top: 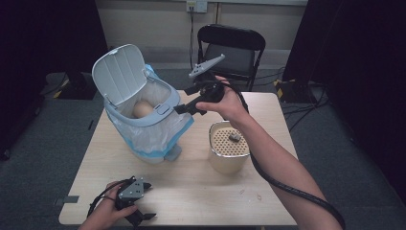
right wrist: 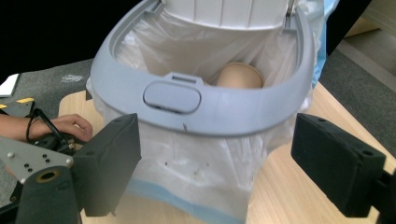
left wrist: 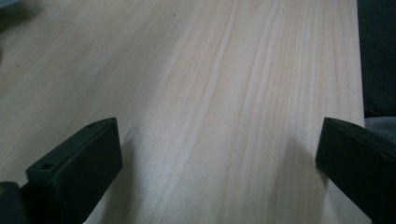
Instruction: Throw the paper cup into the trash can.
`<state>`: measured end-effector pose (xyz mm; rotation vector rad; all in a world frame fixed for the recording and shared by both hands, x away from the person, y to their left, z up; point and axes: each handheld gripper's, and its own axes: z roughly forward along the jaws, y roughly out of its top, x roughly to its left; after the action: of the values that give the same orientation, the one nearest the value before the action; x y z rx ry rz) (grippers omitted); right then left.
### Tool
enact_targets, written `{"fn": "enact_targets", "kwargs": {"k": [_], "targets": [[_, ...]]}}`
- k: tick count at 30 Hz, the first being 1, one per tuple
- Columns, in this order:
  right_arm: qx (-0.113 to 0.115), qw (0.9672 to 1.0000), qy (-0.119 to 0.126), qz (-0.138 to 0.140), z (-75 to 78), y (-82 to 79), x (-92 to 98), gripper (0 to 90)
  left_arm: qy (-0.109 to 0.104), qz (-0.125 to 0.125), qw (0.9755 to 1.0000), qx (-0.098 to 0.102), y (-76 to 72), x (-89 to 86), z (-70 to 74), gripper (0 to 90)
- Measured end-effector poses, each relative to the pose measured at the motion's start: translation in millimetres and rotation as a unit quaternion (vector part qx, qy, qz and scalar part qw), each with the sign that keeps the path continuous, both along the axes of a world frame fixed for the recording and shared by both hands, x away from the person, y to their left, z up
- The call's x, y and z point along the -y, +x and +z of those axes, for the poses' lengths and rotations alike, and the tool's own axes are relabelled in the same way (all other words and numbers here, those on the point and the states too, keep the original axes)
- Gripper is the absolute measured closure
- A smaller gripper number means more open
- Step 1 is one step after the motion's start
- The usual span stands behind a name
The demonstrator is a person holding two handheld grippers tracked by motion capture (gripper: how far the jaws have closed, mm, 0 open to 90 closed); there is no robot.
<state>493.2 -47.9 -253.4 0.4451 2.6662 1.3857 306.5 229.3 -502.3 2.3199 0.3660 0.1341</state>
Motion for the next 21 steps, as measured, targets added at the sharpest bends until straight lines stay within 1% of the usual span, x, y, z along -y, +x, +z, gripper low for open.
{"fn": "enact_targets", "kwargs": {"k": [3, 9, 13, 14, 21], "targets": [[-0.002, 1.0, 0.003, -0.002, -3.0, -2.2, 6.1, 15.4, -0.001, 0.001, 1.0, 0.0, -0.3, 0.0, -0.2, 0.0], [-0.005, 1.0, 0.001, -0.005, -6.5, -6.7, 15.5, 15.5, -0.001, 0.001, 1.0, 0.001, -0.3, 0.0, -0.2, 0.0], [-0.002, 1.0, 0.001, -0.002, -8.9, -8.2, 22.0, 15.5, -0.003, 0.001, 1.0, 0.001, -0.3, 0.1, -0.4, 0.0], [-0.005, 1.0, 0.001, -0.005, -9.7, -9.1, 23.4, 15.5, -0.003, 0.001, 1.0, 0.001, -0.4, 0.1, -0.4, 0.0], [-0.007, 1.0, 0.003, -0.003, -16.0, -12.9, 32.1, 15.5, -0.003, 0.003, 1.0, 0.001, -0.6, 0.1, -0.4, 0.0]]}}
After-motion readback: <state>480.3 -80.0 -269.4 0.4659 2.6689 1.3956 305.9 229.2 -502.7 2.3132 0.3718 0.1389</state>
